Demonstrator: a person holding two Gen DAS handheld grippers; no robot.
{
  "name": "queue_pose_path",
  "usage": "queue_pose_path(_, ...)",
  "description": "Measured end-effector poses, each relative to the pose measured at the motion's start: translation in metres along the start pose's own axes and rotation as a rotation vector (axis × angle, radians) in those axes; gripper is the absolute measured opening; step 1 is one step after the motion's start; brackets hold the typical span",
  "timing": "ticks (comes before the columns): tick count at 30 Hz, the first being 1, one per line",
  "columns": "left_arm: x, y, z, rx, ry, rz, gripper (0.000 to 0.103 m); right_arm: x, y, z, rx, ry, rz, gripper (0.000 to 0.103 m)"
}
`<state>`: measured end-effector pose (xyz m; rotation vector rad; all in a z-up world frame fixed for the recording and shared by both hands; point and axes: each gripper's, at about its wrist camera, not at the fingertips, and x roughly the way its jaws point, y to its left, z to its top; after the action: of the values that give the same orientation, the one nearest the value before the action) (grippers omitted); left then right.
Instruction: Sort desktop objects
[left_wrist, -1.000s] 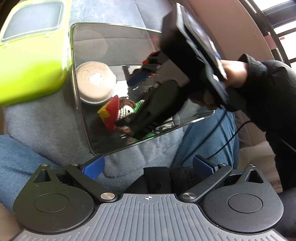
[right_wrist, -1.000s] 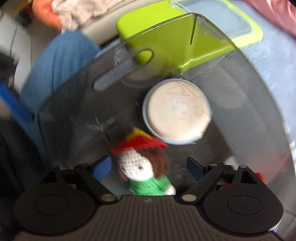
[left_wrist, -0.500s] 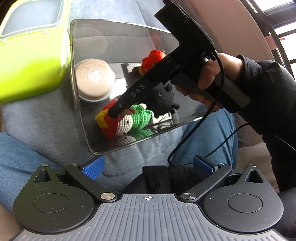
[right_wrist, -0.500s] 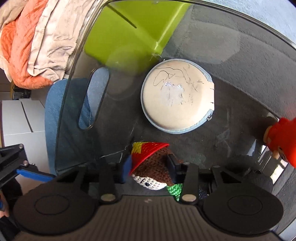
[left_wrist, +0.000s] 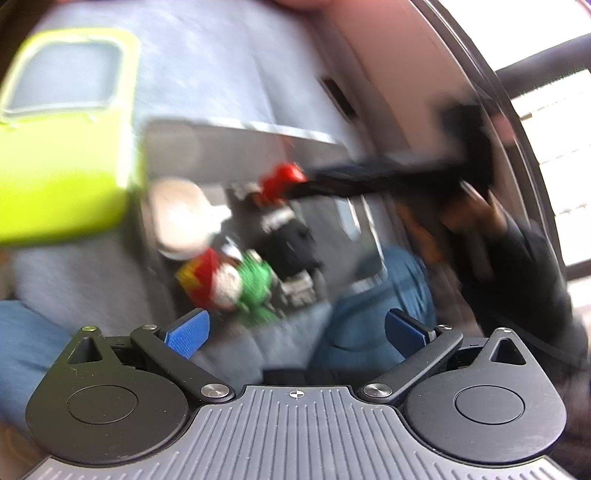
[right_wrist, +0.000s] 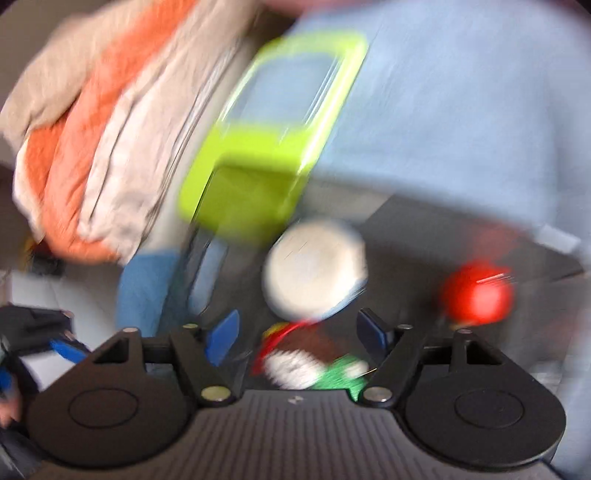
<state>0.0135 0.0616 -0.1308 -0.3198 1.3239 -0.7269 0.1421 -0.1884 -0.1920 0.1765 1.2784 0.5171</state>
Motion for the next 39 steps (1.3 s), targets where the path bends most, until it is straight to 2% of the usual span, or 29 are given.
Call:
queue_pose_path(2, -0.001, 0.006, 0.006, -0.032, -0.014, 0.016, 0.103, -0.028, -0.011, -0.006, 0.007, -0.080, -0.051, 0.089)
queue_pose_path(3, -0.001, 0.008, 0.009, -0.045, -0.017, 0.017, 0.103, -0.033, -0.018, -0.010, 0.035, -0.076, -0.055, 0.091)
queue_pose_path(7, 0.008, 0.000, 0.014, -0.056, -0.012, -0.004, 0.103, -0.011, -0.025, -0.018, 0.075, 0.065, -0.155, 0.092)
queue_pose_path(11, 0.032, -0.029, 0.002, 0.053, 0.081, -0.008, 0.103, 0.038, -0.014, -0.027, -0.041, 0.232, -0.305, 0.091)
queue_pose_path(14, 0.047, -0.048, -0.012, 0.145, 0.141, 0.003, 0.103, 0.072, -0.010, -0.022, -0.111, 0.327, -0.447, 0.081)
queue_pose_path(17, 0.054, -0.050, -0.022, 0.176, 0.172, -0.008, 0.103, 0.079, -0.001, -0.013, -0.190, 0.286, -0.562, 0.081)
queue_pose_path(19, 0.054, -0.043, -0.025, 0.159, 0.174, -0.016, 0.103, 0.079, 0.000, -0.008, -0.215, 0.239, -0.625, 0.081)
queue_pose_path(21, 0.053, -0.036, -0.026, 0.132, 0.163, -0.011, 0.103, 0.082, -0.004, -0.003, -0.228, 0.206, -0.666, 0.076)
queue_pose_path(22, 0.051, -0.032, -0.026, 0.118, 0.157, -0.010, 0.103, 0.083, -0.007, -0.001, -0.232, 0.195, -0.669, 0.065)
queue_pose_path(23, 0.050, -0.028, -0.026, 0.106, 0.152, -0.011, 0.103, 0.085, -0.010, 0.000, -0.236, 0.183, -0.671, 0.047)
queue_pose_path(25, 0.049, -0.021, -0.026, 0.087, 0.148, -0.014, 0.103, 0.085, -0.014, 0.002, -0.211, 0.158, -0.649, 0.047)
queue_pose_path(30, 0.049, -0.013, -0.024, 0.063, 0.152, -0.026, 0.103, 0.067, -0.014, 0.013, -0.044, 0.133, -0.415, 0.046)
queue_pose_path(37, 0.052, -0.025, -0.027, 0.116, 0.171, -0.015, 0.103, 0.071, -0.051, 0.013, 0.300, 0.214, -0.143, 0.046)
queue_pose_path(39, 0.053, -0.027, -0.028, 0.118, 0.171, -0.011, 0.103, 0.070, -0.056, 0.012, 0.359, 0.217, -0.120, 0.046)
